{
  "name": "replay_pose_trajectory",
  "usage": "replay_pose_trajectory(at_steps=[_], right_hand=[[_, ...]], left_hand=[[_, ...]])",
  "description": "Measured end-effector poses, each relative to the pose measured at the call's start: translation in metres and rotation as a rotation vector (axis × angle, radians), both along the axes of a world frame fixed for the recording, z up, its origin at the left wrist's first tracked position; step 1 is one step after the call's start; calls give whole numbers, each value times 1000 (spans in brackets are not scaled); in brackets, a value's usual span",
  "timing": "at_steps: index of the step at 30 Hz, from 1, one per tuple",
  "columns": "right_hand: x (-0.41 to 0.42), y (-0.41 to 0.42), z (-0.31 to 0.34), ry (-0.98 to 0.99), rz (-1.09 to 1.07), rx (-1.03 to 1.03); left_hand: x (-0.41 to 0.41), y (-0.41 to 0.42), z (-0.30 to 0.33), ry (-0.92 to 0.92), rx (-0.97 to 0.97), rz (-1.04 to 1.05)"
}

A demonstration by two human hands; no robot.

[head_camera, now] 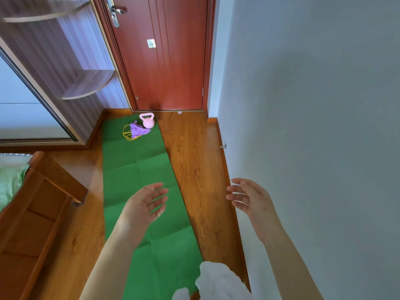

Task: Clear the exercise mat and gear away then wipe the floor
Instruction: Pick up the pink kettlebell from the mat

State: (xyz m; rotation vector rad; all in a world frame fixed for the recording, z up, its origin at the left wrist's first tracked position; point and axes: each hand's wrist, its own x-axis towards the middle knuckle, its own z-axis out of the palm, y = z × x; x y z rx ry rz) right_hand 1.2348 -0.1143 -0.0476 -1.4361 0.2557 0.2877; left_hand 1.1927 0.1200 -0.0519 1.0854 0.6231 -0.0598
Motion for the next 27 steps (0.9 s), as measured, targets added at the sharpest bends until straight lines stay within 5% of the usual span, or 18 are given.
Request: replay_pose_trajectory(at_steps=[15,22,27], right_hand=[[267,15,-1,66,154,38],[375,39,-3,80,244,64],[424,60,-10,123,293,80]], left_hand=[[229,-5,-4,30,-18,144],[315,-6,7,-58,285,246],[352,7,1,-19,181,323]])
